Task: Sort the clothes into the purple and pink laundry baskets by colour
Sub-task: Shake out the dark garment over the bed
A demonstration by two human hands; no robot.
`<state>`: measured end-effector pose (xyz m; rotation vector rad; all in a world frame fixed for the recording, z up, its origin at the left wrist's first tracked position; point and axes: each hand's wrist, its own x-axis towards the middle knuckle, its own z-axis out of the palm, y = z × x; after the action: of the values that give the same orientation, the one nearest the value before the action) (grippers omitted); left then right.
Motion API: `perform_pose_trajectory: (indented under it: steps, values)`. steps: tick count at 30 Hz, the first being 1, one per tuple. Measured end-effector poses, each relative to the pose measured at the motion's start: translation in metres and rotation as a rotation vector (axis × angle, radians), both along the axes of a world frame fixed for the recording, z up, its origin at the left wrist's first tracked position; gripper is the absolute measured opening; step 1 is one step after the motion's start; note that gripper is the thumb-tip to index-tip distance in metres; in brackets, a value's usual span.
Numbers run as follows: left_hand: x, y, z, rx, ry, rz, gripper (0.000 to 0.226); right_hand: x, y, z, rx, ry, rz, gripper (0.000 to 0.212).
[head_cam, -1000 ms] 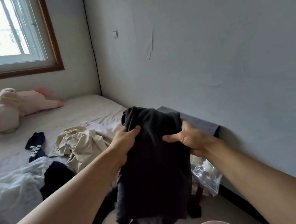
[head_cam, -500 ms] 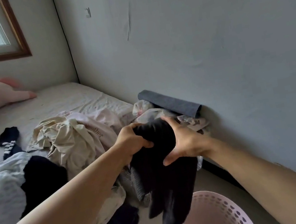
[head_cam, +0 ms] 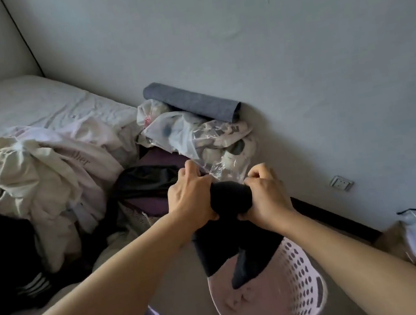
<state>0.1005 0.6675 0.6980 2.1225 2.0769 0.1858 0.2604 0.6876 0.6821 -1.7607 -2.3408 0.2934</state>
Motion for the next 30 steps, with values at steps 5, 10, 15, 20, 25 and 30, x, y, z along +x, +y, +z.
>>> perform_pose_trajectory:
  steps: [5,10,15,20,25,30]
  values:
    - [0.044,0.033,-0.049,-0.046,0.133,-0.148,0.051,0.04,0.02,-0.038,-0.104,-0.028,-0.028,0.033]
    - [0.086,0.055,-0.108,-0.12,0.081,-0.143,0.049,0.079,0.042,-0.101,-0.15,0.036,-0.053,0.031]
    - [0.116,0.07,-0.177,-0.219,0.003,-0.115,0.044,0.104,0.061,-0.172,-0.288,0.104,-0.085,0.032]
    - [0.136,0.082,-0.238,-0.343,-0.02,-0.095,0.038,0.126,0.071,-0.234,-0.373,0.009,-0.084,0.037]
    - [0.145,0.09,-0.296,-0.492,-0.044,-0.054,0.041,0.135,0.08,-0.285,-0.433,0.019,-0.148,0.041]
    - [0.138,0.093,-0.326,-0.567,-0.03,-0.044,0.075,0.132,0.083,-0.31,-0.454,-0.014,-0.156,0.043]
